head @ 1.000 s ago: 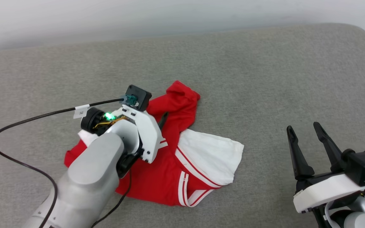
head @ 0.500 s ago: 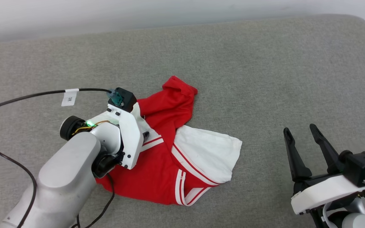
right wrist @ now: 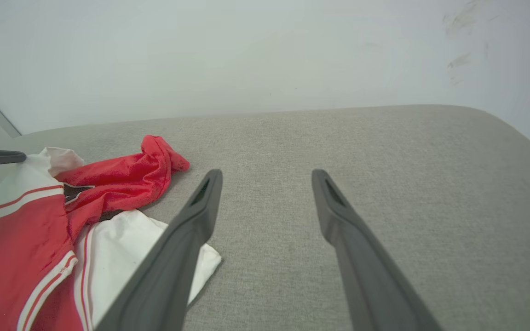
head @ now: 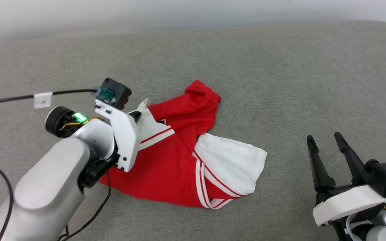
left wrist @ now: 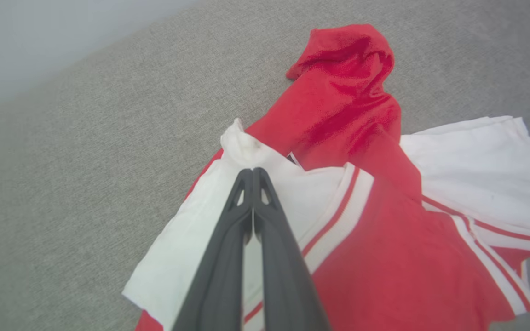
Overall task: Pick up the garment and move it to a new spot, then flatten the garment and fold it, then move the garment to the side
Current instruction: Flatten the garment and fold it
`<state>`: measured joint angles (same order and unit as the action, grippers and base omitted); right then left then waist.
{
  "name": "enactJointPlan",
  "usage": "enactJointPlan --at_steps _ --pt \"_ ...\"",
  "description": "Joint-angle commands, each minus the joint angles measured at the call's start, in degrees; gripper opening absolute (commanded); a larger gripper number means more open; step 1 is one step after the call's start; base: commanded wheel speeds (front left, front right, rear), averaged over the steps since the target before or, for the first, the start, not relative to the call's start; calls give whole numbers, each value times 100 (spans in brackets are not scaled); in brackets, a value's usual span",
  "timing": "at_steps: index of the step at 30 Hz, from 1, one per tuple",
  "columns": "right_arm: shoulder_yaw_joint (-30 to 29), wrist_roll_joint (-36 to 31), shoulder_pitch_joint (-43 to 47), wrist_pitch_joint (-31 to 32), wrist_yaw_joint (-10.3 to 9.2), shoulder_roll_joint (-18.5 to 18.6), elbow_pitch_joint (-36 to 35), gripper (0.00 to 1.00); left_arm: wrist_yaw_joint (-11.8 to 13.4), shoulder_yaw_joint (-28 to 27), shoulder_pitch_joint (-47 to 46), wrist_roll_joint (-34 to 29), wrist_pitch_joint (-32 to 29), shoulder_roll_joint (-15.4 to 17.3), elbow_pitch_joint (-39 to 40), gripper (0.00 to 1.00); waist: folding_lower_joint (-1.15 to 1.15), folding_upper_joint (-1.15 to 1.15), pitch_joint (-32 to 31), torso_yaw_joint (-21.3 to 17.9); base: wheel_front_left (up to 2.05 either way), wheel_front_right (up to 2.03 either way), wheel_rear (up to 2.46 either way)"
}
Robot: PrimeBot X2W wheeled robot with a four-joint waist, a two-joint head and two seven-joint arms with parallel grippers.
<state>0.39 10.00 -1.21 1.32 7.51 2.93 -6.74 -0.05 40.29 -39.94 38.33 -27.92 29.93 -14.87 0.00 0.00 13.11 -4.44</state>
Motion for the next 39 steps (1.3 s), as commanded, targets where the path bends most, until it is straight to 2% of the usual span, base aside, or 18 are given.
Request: enactJointPlan --at_steps 1,4,8,12,17,22,23,24,25,30,39 --pt "-12 -43 19 22 -4 -9 -40 100 83 -38 171 -28 50 101 157 0 0 0 -94 144 0 0 0" --pt "-61 -69 63 58 -4 -9 -92 100 339 -216 542 50 178 354 590 0 0 0 -193 285 0 0 0" --pt "-120 -86 145 112 -4 -9 -157 100 890 -545 1368 265 376 679 1146 0 0 0 -302 434 0 0 0" --pt "-145 -79 209 167 -4 -9 -222 100 1380 -931 2349 631 657 908 1362 0 0 0 -338 547 0 0 0" --pt "-113 -88 179 247 -4 -9 -245 100 1754 -1376 3362 1187 1110 765 1207 0 0 0 -334 593 0 0 0" --pt "-97 -115 200 294 -4 -9 -248 100 1723 -1542 3821 1592 1419 402 738 0 0 0 -364 598 0 0 0" --pt "-84 -117 204 302 -4 -9 -238 100 1661 -1511 3872 1659 1403 335 626 20 0 0 -378 588 0 0 0" --pt "-80 -118 217 305 -4 -9 -226 100 1632 -1504 3901 1688 1447 270 549 56 0 0 -409 576 0 0 0" --pt "-83 -124 230 307 -4 -9 -235 100 1628 -1536 3888 1662 1553 236 505 100 0 0 -431 569 0 0 0" --pt "-105 -150 312 349 -4 -9 -199 100 1778 -1638 3794 1400 2060 232 453 100 0 0 -659 525 0 0 0" --pt "-179 -181 535 460 -4 -9 -227 100 2018 -1718 3656 833 2931 241 909 100 0 0 -993 497 0 0 0"
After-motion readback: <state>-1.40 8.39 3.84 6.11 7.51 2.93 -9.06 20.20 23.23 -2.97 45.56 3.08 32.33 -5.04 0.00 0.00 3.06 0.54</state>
